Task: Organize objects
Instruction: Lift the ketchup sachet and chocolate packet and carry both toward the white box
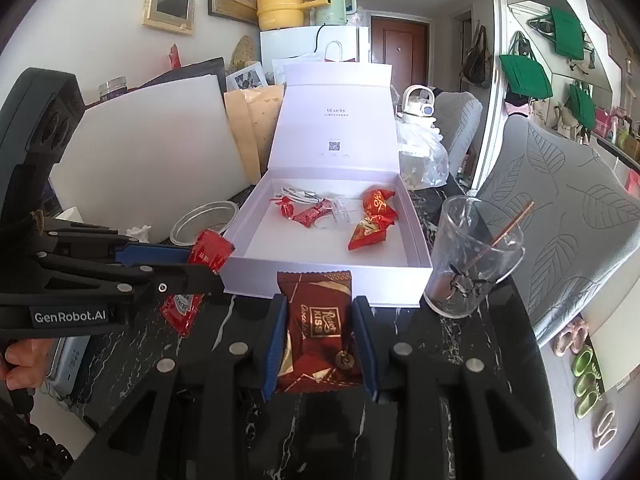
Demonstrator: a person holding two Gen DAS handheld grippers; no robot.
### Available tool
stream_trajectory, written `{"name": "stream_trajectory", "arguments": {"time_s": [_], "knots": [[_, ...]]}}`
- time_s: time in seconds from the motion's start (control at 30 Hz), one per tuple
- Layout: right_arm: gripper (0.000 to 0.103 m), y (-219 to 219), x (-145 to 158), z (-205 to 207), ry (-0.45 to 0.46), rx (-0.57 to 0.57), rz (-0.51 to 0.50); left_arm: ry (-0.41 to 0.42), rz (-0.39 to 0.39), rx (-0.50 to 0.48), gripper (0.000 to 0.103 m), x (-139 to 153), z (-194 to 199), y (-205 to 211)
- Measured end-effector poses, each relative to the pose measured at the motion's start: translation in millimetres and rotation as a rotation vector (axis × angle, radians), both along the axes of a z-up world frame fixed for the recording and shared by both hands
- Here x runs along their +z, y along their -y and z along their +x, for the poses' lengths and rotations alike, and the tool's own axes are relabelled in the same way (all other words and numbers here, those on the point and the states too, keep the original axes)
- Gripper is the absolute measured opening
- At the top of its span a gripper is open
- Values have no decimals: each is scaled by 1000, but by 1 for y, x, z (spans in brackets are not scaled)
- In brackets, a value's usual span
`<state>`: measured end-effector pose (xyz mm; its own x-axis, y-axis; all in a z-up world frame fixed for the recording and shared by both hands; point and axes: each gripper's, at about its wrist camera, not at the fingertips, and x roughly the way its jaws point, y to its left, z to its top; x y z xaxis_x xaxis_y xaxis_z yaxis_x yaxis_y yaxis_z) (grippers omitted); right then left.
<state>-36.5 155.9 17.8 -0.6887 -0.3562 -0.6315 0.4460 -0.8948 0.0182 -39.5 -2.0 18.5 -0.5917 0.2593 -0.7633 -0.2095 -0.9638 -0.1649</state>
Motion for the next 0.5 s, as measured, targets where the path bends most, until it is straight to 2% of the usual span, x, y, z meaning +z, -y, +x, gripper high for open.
{"name": "stream_trajectory", "arguments": {"time_s": [0.5], "knots": [[33,13,10,-53,1,50,-22,-28,-23,36,25,16,-51,17]]}}
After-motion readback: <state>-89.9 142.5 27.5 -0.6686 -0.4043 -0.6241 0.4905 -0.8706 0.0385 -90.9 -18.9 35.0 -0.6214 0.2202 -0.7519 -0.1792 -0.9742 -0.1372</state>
